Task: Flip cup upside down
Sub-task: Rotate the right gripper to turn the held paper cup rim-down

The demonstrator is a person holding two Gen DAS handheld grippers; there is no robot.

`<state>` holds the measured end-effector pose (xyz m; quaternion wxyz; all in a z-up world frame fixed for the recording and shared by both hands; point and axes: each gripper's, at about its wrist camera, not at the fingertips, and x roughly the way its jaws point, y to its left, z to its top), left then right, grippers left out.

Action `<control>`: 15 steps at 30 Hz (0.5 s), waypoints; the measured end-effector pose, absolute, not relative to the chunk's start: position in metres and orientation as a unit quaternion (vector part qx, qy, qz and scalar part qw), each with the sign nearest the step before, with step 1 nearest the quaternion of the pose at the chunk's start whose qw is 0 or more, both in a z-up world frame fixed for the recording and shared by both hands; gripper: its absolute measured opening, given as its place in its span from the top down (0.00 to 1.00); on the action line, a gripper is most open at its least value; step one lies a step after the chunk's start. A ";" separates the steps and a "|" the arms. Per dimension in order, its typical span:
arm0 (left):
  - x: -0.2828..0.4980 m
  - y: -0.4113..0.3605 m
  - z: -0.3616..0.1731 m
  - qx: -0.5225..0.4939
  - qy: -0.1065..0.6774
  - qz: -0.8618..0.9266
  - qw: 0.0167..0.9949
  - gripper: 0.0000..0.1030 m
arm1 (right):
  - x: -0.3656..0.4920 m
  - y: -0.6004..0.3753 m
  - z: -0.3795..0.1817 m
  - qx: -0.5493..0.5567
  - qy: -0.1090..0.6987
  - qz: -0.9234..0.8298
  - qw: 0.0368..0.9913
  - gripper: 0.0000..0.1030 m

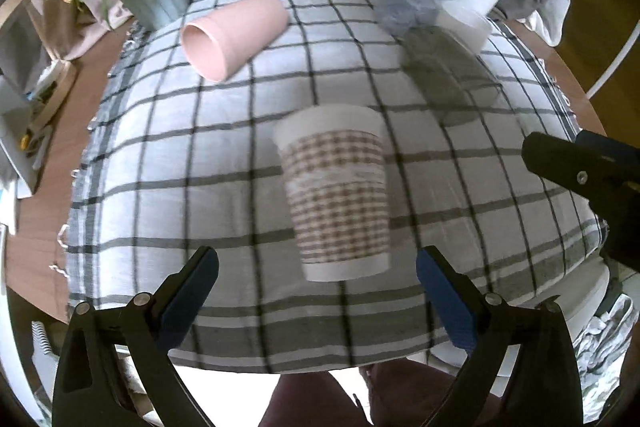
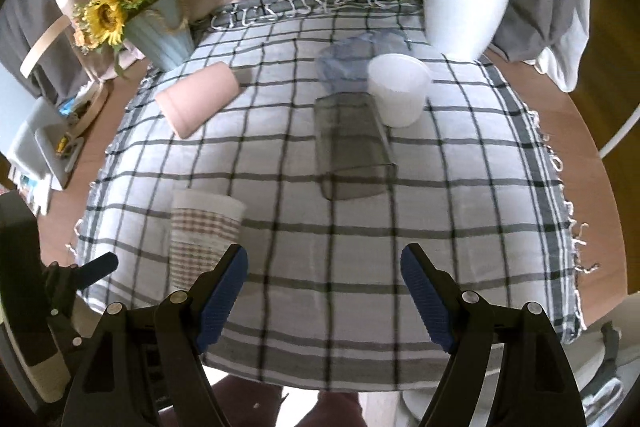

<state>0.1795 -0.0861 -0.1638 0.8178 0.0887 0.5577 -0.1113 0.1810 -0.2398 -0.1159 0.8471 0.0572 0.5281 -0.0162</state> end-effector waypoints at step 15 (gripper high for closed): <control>0.189 -0.092 -0.187 0.064 0.565 -0.099 0.817 0.29 | 0.173 -0.260 -0.138 0.049 0.554 -0.040 0.830 0.15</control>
